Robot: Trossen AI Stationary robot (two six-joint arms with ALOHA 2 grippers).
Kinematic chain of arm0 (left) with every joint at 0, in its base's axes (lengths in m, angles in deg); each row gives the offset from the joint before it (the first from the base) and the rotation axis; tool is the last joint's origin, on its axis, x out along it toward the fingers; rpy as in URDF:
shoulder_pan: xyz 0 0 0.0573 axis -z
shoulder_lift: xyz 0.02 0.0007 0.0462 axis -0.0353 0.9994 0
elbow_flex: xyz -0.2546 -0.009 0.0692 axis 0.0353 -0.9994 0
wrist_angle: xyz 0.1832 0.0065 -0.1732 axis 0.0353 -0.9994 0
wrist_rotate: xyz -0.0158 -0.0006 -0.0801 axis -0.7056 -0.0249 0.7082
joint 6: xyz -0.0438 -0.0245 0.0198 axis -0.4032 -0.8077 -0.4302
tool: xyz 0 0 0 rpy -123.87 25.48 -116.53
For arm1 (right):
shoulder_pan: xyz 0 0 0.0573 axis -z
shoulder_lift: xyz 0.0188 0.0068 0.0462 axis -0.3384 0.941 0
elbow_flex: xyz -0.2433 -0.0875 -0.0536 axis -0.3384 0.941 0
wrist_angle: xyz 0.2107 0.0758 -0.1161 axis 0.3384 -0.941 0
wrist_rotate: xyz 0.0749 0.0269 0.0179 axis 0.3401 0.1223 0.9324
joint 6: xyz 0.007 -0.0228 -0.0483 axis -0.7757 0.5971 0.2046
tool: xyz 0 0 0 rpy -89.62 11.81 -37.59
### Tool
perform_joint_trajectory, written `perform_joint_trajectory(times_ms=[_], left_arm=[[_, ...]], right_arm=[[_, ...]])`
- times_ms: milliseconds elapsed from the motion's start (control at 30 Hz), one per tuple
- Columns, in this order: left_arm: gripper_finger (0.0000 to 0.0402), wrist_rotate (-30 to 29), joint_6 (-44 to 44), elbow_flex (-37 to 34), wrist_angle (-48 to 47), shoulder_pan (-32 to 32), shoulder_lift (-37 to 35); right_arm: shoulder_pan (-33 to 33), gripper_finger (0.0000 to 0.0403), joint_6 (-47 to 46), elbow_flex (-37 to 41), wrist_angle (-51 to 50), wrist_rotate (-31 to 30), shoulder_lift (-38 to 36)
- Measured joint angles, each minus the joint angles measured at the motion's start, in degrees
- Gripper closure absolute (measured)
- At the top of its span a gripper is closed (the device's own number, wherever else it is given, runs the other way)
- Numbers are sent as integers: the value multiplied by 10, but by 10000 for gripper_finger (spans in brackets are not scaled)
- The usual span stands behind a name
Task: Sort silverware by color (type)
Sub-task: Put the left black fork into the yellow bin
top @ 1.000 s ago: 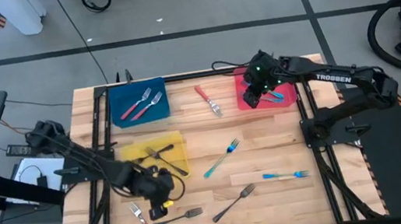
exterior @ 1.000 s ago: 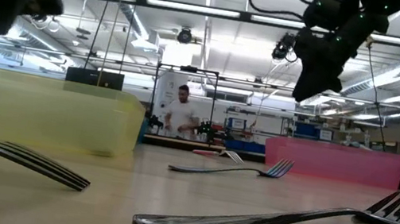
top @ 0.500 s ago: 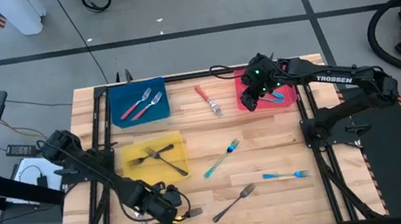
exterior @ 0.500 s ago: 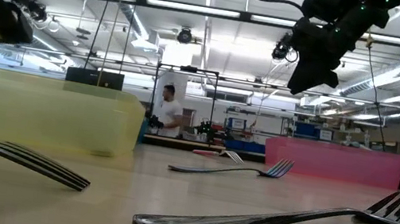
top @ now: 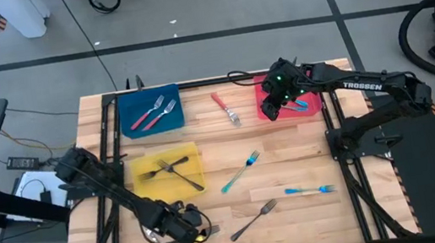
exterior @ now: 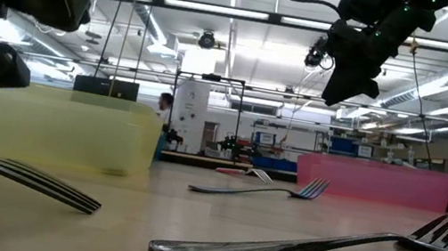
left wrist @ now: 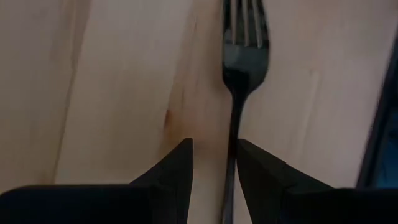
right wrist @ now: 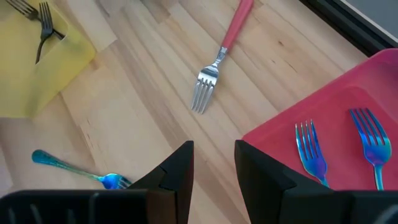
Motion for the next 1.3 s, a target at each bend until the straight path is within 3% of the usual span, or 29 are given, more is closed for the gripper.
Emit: perform_joint_trajectory(times_ms=[633, 933, 1167, 1300], left_arm=[[279, 15, 1, 0, 5, 2, -19], [279, 16, -15, 1, 4, 19, 9], [281, -11, -14, 3, -16, 19, 27], [303, -26, -14, 4, -40, 19, 28]], right_arm=[[0, 278, 5, 0, -1, 0, 0], [0, 278, 2, 0, -1, 0, 0], [0, 278, 2, 0, -1, 0, 0], [0, 278, 2, 0, -1, 0, 0]])
